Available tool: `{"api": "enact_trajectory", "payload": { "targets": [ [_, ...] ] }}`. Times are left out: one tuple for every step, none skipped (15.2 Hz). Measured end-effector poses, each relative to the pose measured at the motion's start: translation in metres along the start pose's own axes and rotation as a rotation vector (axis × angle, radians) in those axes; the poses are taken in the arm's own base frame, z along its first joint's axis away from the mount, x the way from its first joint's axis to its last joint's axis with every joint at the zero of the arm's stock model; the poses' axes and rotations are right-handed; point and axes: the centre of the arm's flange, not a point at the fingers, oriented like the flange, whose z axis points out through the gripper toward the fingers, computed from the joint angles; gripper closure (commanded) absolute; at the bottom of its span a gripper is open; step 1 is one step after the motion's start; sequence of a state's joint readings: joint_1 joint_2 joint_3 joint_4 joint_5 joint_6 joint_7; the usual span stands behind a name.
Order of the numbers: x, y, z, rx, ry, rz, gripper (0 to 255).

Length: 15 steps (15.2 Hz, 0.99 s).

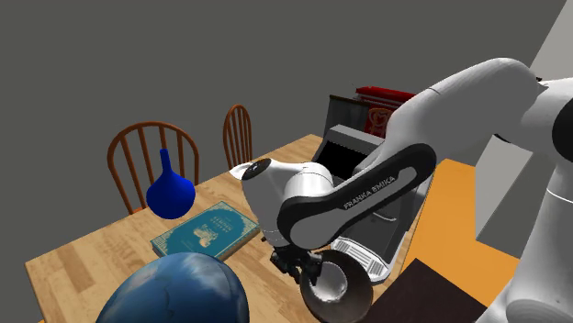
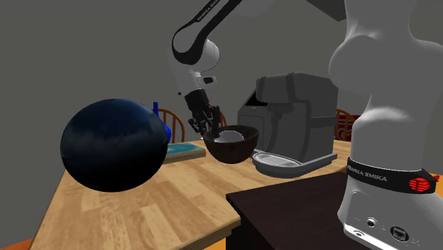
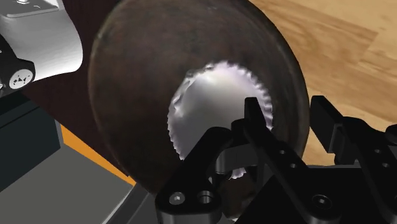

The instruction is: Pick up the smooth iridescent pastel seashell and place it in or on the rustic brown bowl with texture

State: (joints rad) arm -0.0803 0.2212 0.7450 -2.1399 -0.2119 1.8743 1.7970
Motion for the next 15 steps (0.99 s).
{"api": "enact_trajectory", "payload": {
  "targets": [
    [0.002, 0.003, -0.003, 0.0, 0.0, 0.0, 255],
    [0.002, 0.005, -0.008, 0.0, 0.0, 0.0, 255],
    [0.003, 0.007, -0.015, 0.0, 0.0, 0.0, 255],
    [0.003, 0.008, -0.019, 0.0, 0.0, 0.0, 255],
    [0.003, 0.008, -0.019, 0.0, 0.0, 0.0, 0],
    [0.003, 0.008, -0.019, 0.0, 0.0, 0.0, 0],
    [0.002, 0.019, -0.019, 0.024, 0.009, 0.016, 0],
    [-0.002, 0.035, -0.019, 0.067, 0.026, 0.042, 0],
    [-0.009, 0.054, -0.021, 0.12, 0.045, 0.072, 0],
    [-0.015, 0.075, -0.018, 0.175, 0.067, 0.105, 0],
    [-0.019, 0.096, -0.011, 0.233, 0.09, 0.142, 0],
    [-0.024, 0.117, -0.007, 0.292, 0.113, 0.179, 0],
    [-0.03, 0.137, -0.003, 0.353, 0.137, 0.216, 0],
    [-0.04, 0.157, 0.005, 0.414, 0.161, 0.252, 0],
    [-0.049, 0.177, 0.017, 0.475, 0.184, 0.289, 0]
  ]
}}
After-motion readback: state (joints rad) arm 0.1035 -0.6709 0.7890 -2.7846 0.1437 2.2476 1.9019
